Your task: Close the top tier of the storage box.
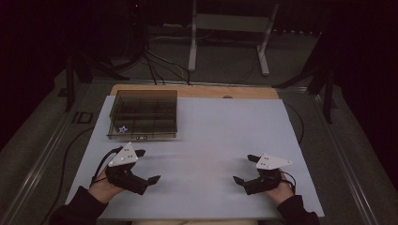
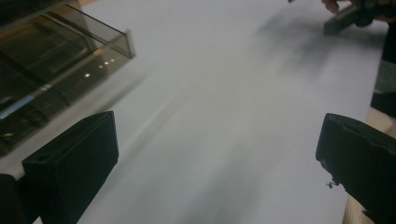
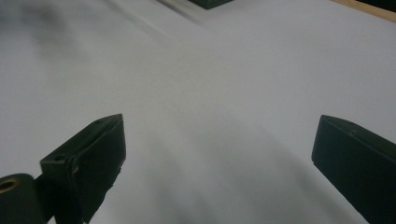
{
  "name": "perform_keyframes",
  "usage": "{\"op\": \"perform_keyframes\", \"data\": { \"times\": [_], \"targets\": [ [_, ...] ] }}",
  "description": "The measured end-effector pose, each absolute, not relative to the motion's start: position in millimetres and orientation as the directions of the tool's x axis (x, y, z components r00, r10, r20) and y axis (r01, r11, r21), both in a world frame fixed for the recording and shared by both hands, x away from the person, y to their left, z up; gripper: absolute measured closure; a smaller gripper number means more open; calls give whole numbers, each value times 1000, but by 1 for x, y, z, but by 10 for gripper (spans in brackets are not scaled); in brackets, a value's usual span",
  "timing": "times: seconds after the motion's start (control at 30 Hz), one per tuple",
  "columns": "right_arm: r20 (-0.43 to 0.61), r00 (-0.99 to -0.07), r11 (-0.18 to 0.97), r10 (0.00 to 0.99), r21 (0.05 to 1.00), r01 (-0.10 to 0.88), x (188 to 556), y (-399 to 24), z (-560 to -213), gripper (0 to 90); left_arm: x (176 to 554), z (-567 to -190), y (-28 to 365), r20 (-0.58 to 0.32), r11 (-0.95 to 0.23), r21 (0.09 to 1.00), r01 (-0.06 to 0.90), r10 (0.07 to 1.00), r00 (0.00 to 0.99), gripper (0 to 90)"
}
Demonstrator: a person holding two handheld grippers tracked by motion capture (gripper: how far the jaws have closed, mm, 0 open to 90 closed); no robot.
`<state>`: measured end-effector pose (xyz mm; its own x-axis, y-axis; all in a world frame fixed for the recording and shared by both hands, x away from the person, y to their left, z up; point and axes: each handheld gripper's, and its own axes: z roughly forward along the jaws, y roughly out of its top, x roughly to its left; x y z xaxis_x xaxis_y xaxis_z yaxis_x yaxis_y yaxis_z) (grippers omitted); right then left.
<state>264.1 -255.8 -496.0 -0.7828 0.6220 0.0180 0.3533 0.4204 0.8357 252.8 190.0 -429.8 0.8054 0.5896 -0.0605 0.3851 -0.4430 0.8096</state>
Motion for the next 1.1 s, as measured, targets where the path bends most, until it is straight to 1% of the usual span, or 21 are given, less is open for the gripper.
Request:
{"op": "perform_keyframes", "data": {
  "times": [0.33,0.4,0.5,0.57,0.67,0.77,0.87,0.93,0.97,1.1],
  "targets": [
    [20,-785,419,620,837,352,264,-255,-496,29,259,-413,202,-21,-391,836,386,679,734,0],
    [21,-786,420,618,837,352,264,-255,-496,29,260,-411,204,6,-395,837,378,697,717,0],
    [22,-787,420,617,837,352,264,-255,-496,29,260,-410,206,6,-377,849,372,710,704,0],
    [21,-787,420,616,837,351,264,-255,-496,29,262,-410,209,25,-360,861,358,734,679,0],
    [20,-789,420,615,838,348,264,-255,-496,29,264,-412,212,27,-347,864,366,756,654,0],
    [24,-790,419,613,838,350,264,-255,-496,29,266,-416,212,10,-340,852,398,771,637,0],
    [22,-793,422,609,838,347,263,-254,-496,29,268,-424,215,14,-324,852,411,799,601,0],
    [17,-793,425,609,837,344,263,-254,-496,29,269,-427,216,-1,-308,853,420,806,592,0],
    [19,-792,423,610,838,346,264,-254,-496,29,270,-433,220,-20,-284,848,448,827,562,0],
    [22,-793,421,609,838,347,264,-255,-496,29,272,-440,224,-37,-264,846,463,837,545,0]
  ]
}}
